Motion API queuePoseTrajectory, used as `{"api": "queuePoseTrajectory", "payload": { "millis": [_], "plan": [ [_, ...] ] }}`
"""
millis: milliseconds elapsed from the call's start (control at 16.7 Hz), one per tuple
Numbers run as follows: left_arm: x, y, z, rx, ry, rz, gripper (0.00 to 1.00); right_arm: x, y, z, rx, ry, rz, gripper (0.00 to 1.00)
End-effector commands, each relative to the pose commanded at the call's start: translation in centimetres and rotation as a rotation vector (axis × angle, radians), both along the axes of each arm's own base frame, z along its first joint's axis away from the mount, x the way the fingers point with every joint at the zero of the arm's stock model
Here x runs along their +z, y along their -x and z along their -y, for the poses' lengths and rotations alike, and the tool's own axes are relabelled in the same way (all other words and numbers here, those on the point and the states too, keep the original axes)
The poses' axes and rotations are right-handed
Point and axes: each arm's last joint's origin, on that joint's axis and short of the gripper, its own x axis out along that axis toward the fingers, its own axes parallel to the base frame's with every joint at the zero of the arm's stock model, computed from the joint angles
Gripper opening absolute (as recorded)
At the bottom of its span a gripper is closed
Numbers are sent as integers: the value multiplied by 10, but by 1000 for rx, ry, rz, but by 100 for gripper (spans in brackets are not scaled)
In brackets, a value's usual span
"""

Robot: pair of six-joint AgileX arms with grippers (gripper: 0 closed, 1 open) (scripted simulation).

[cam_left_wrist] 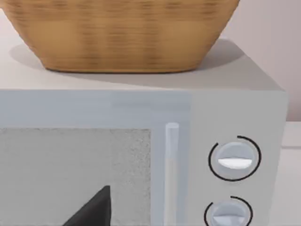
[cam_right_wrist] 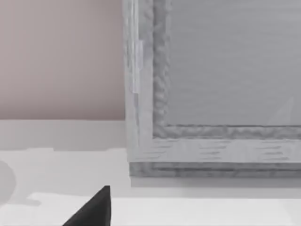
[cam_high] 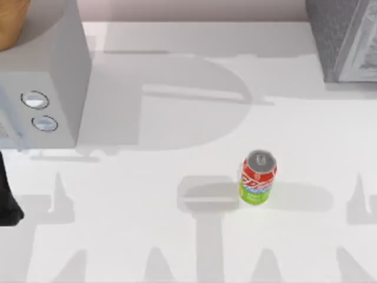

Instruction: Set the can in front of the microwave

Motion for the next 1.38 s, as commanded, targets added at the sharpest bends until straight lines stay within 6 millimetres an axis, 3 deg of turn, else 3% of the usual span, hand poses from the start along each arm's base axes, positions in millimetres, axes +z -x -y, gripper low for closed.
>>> {"api": "queuePoseTrajectory", "payload": {
  "millis": [360, 600, 780, 1020, 1200, 1380],
  "plan": [
    [11, -2, 6, -64, -26, -92, 100, 0, 0, 0, 0, 0, 0, 100],
    [43, -13, 23, -206, -98, -319, 100, 0, 0, 0, 0, 0, 0, 100],
    [73, -39, 47, -338, -182, -554, 100, 0, 0, 0, 0, 0, 0, 100],
    [105, -97, 106, -508, -323, -869, 100, 0, 0, 0, 0, 0, 0, 100],
    [114, -143, 169, -609, -428, -1053, 100, 0, 0, 0, 0, 0, 0, 100],
    [116, -176, 236, -676, -509, -1170, 100, 0, 0, 0, 0, 0, 0, 100]
  ]
}}
